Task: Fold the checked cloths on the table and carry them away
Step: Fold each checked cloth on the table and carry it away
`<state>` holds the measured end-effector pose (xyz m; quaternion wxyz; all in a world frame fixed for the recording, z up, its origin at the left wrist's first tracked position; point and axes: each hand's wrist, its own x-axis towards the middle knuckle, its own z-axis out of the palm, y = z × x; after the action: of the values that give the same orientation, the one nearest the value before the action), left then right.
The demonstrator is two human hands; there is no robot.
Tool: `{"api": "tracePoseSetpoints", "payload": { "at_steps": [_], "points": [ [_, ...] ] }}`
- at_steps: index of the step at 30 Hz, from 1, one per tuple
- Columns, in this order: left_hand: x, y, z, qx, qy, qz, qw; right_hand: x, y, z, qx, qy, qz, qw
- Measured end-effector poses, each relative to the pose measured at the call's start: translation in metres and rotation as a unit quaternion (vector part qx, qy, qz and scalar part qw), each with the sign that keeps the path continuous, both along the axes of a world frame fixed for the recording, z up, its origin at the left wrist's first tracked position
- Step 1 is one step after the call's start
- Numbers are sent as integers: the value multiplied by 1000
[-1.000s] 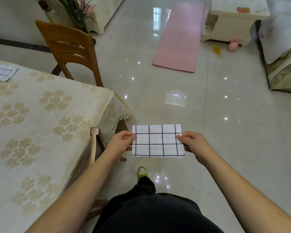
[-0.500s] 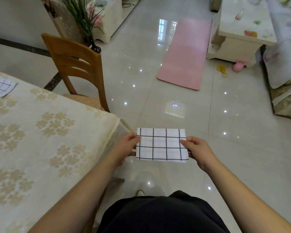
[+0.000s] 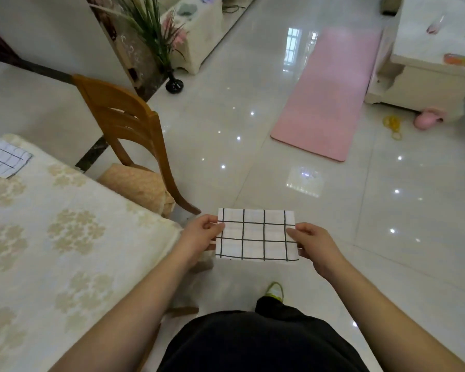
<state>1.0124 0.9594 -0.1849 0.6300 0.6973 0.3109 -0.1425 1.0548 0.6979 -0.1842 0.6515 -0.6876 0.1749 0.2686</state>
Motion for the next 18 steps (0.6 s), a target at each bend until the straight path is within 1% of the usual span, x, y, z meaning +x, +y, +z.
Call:
{"api": "tracePoseSetpoints", "payload": {
  "at_steps": [5,9,18],
  "points": [
    [41,-19,15,-24,-4,50,998,60,-6,6,6,4,21,1000],
    [65,-18,16,-39,1,81,996,100,-1,7,8,2,48,999],
    [117,26,-5,-39,-11,149,988,184,50,8,12,4,114,993]
  ]
}}
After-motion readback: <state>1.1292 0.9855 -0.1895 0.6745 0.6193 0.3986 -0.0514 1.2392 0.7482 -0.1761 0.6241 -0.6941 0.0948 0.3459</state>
